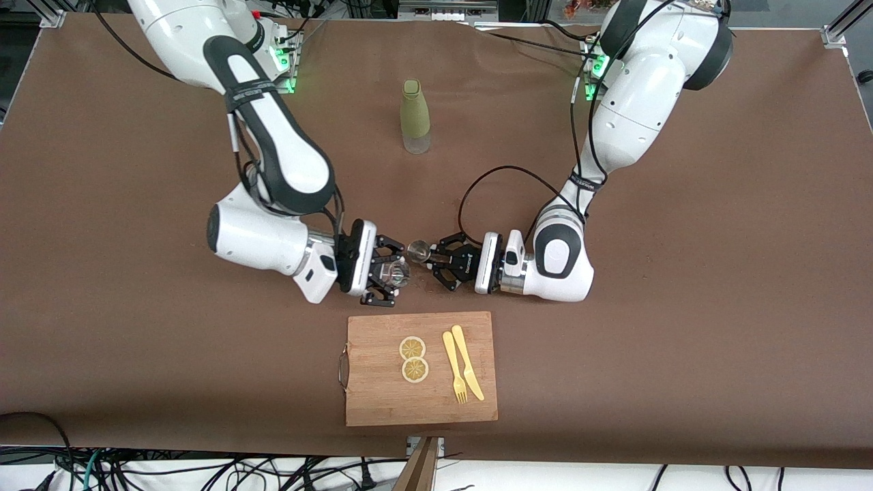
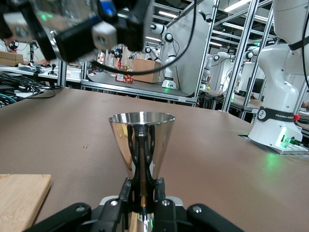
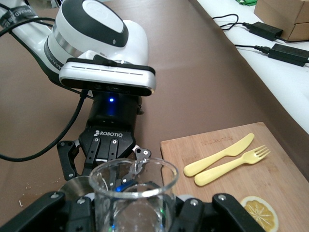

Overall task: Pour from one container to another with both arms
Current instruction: 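Tilt the glass cup with the right gripper, pouring into the held jigger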

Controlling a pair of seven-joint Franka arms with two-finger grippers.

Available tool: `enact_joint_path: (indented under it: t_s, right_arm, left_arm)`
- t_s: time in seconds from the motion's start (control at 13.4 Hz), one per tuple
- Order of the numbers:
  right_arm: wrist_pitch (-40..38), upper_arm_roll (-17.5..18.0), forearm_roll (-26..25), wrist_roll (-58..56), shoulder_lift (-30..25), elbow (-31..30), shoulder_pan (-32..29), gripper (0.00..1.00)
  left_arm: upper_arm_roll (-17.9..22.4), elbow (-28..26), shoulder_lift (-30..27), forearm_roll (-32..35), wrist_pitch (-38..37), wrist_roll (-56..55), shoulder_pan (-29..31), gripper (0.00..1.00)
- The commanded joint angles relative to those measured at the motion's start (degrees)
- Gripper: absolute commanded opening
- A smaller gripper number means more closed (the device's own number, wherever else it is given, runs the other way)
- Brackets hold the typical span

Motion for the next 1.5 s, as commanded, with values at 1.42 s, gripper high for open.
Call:
enact_joint_path:
  t_s: [1.42]
  right_arm:
    - [2.7, -0.6, -28.2, 15.4, -8.3, -7.5, 4.3, 0.06]
  left_arm:
    - [0.2, 2.2, 0.3, -1.8, 2.8, 1.2, -0.4, 0.0]
